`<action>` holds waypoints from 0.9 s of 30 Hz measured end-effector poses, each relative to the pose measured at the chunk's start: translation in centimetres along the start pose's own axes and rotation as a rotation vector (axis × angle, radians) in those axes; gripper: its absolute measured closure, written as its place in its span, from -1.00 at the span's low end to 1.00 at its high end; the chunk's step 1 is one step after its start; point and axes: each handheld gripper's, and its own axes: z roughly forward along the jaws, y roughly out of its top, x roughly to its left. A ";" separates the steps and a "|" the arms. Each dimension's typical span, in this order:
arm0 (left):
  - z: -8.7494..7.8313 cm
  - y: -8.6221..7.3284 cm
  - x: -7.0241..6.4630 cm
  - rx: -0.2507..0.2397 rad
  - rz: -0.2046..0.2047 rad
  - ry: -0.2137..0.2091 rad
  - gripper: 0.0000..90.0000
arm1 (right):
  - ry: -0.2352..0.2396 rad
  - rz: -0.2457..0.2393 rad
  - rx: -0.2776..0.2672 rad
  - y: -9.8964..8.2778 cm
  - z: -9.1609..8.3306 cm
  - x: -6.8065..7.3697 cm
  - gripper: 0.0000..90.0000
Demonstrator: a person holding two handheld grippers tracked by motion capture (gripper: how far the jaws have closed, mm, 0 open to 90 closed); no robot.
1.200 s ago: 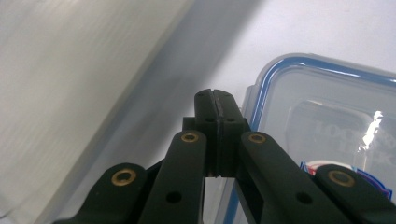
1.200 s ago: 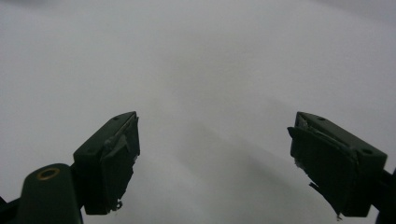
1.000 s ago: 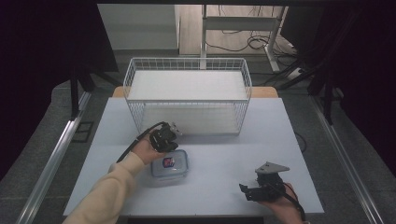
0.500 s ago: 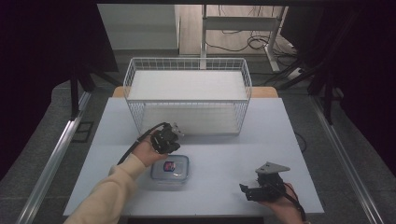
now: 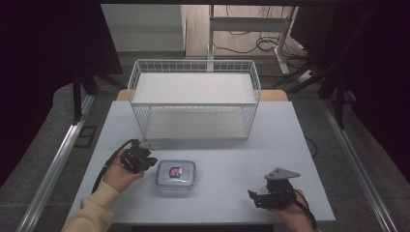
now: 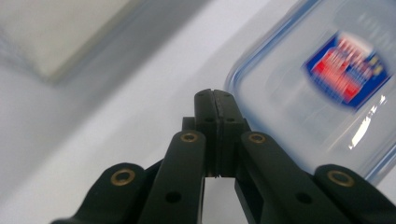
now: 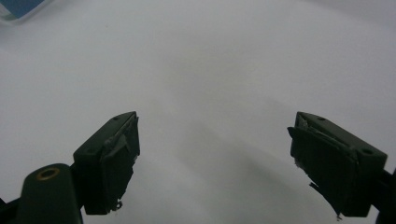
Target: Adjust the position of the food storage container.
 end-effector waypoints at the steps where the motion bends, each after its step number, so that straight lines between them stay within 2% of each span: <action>1: 0.0 -0.5 0.1 -0.001 -0.017 -0.010 1.00 | 0.000 0.000 0.001 0.0 0.0 0.0 -0.64; 6: 0.7 -2.3 -0.3 0.024 -0.052 -0.055 1.00 | -0.002 0.002 -0.001 0.0 0.0 -0.1 -0.64; 11: 1.2 -2.7 -1.0 0.027 -0.057 -0.104 1.00 | -0.002 0.000 0.002 0.0 0.1 -0.1 -0.64; 13: 1.5 -2.6 -1.3 0.034 -0.050 -0.122 1.00 | -0.003 -0.001 0.001 0.0 0.1 -0.1 -0.64; 16: 1.8 -2.5 -1.6 0.039 -0.043 -0.112 1.00 | -0.003 0.000 0.000 0.0 0.0 -0.1 -0.64; 20: 2.0 -2.2 -2.3 0.026 -0.038 -0.123 1.00 | -0.002 -0.002 -0.004 0.0 0.0 -0.1 -0.64; 27: 2.8 -0.6 -3.7 0.021 -0.002 -0.141 1.00 | -0.003 -0.002 -0.003 0.0 -0.1 0.0 -0.64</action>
